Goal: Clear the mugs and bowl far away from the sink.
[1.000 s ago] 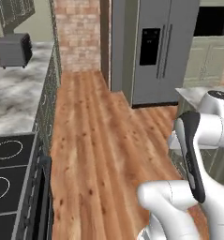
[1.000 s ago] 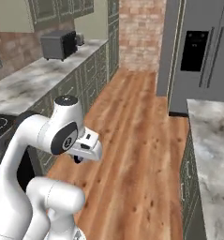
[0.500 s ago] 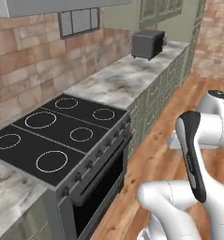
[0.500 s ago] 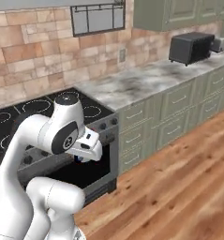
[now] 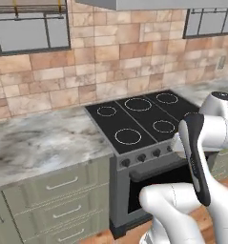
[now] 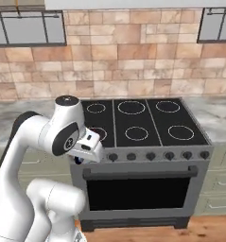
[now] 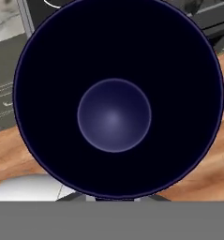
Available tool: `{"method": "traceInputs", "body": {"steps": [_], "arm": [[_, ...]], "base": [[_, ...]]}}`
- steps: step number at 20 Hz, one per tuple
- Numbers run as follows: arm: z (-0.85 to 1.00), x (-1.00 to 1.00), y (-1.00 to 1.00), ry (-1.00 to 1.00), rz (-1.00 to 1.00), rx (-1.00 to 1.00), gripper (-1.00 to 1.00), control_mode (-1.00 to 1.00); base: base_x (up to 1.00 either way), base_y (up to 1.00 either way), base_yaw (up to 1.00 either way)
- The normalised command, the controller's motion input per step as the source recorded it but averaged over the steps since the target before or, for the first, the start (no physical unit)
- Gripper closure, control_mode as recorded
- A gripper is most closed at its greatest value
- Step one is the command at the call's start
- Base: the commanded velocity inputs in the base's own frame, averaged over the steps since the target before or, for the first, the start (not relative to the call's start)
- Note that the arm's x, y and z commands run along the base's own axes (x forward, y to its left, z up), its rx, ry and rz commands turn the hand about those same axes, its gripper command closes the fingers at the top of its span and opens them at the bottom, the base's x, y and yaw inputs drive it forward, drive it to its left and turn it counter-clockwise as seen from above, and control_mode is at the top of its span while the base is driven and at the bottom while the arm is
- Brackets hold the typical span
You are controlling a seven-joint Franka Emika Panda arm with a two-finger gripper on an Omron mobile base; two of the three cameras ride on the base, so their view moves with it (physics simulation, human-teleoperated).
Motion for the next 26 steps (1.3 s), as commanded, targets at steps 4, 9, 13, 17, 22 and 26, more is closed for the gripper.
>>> {"method": "traceInputs", "body": {"steps": [4, 9, 13, 17, 22, 26], "arm": [[0.00, 0.00, 0.00, 0.00, 0.00, 0.00, 1.00, 1.00], [0.00, 0.00, 0.00, 0.00, 0.00, 0.00, 1.00, 1.00], [0.00, 0.00, 0.00, 0.00, 0.00, 0.00, 1.00, 1.00], [0.00, 0.00, 0.00, 0.00, 0.00, 0.00, 1.00, 1.00], [0.00, 0.00, 0.00, 0.00, 0.00, 0.00, 1.00, 1.00], [0.00, 0.00, 0.00, 0.00, 0.00, 0.00, 1.00, 1.00]], "base": [[0.13, 0.00, 0.46], [0.16, 0.30, 0.26], [0.14, 0.59, 0.21], [0.10, 0.54, 0.18], [0.03, 0.59, 0.19], [0.16, 0.59, 0.22]]}}
